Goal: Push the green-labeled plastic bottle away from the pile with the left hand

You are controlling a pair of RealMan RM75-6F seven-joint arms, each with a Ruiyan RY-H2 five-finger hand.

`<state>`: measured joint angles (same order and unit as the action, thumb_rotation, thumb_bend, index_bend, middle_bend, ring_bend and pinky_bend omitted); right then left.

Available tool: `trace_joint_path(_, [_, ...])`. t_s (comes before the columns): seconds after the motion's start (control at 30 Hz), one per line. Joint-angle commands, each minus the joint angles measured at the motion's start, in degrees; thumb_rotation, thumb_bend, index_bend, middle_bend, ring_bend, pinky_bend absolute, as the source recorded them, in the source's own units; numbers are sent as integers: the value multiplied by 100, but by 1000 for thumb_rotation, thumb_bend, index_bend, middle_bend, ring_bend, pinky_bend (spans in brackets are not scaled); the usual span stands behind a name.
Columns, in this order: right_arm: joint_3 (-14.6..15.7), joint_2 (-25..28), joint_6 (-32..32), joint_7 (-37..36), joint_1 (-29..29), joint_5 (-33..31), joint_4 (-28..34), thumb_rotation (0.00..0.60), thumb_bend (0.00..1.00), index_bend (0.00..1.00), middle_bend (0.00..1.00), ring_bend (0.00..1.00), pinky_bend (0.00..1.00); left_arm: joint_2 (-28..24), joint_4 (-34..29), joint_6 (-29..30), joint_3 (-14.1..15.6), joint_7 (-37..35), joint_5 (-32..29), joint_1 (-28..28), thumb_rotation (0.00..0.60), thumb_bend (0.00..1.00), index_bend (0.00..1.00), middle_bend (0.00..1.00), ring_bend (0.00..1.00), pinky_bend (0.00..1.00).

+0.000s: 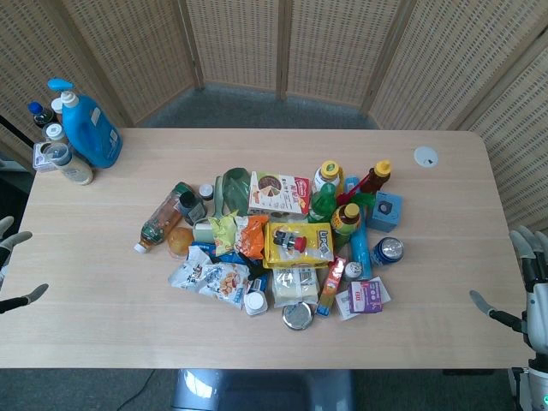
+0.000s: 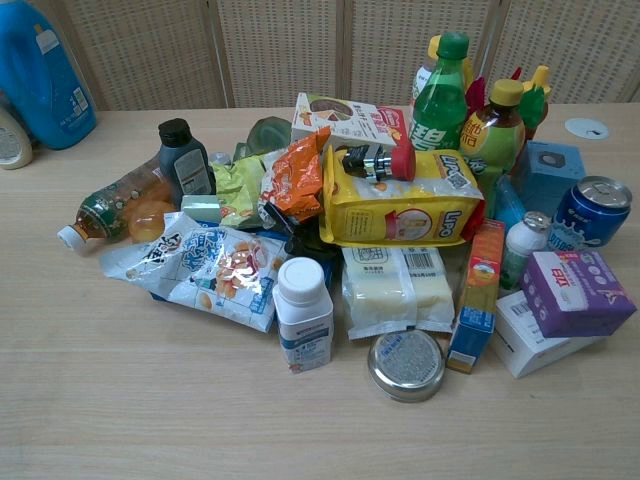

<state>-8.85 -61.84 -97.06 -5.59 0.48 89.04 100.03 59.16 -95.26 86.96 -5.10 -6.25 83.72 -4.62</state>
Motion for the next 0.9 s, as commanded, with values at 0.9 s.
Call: trace_joint_path(0.9, [-4, 46, 12, -134, -9, -18, -20, 600, 0, 0, 0, 0, 0, 519, 101, -1576, -26, 1287, -586, -871, 600, 36, 230, 0, 0, 0])
